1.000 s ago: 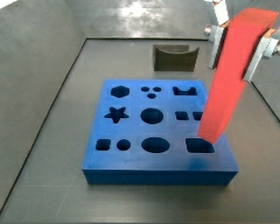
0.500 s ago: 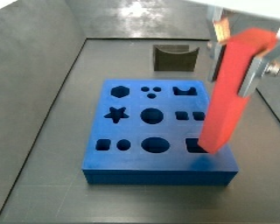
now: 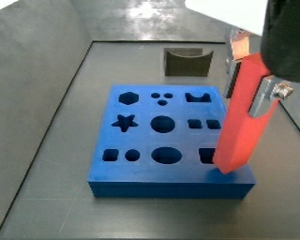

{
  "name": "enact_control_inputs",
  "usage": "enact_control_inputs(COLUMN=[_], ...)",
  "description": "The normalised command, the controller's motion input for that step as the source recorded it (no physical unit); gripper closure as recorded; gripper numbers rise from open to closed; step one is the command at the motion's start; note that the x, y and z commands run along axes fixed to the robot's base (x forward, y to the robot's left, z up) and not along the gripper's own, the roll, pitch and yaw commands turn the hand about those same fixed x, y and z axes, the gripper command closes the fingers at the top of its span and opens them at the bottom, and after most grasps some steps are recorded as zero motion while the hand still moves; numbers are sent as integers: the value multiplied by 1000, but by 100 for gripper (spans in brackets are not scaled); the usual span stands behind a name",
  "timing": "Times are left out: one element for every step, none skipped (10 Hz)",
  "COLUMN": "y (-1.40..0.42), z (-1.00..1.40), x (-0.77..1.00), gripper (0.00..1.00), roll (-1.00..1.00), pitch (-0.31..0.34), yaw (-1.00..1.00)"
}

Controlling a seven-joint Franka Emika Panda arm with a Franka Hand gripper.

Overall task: Pick up the rectangle object. Move up. Move to above the board. Insert the rectangle object.
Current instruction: Insert the rectangle object.

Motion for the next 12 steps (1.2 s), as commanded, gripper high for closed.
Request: enact_control_inputs(y=[166, 74, 34, 31, 74, 94, 109, 140, 154, 0, 189, 260], z=[100, 63, 51, 0, 0, 0, 0, 0, 0, 0, 0, 0], x=[0, 0, -51, -86, -80, -31, -26, 0, 71, 0, 0, -111], gripper=[100, 100, 100, 100, 100, 100, 100, 100, 100, 100, 100, 100], roll=[0, 14, 31, 46, 0, 0, 0, 0, -123, 9, 0, 0], pitch=[-20, -17, -23, -20, -29, -31, -9, -31, -20, 0, 0, 0], yaw=[-483, -711, -703, -749, -866, -854, -840, -814, -571, 0, 0, -9])
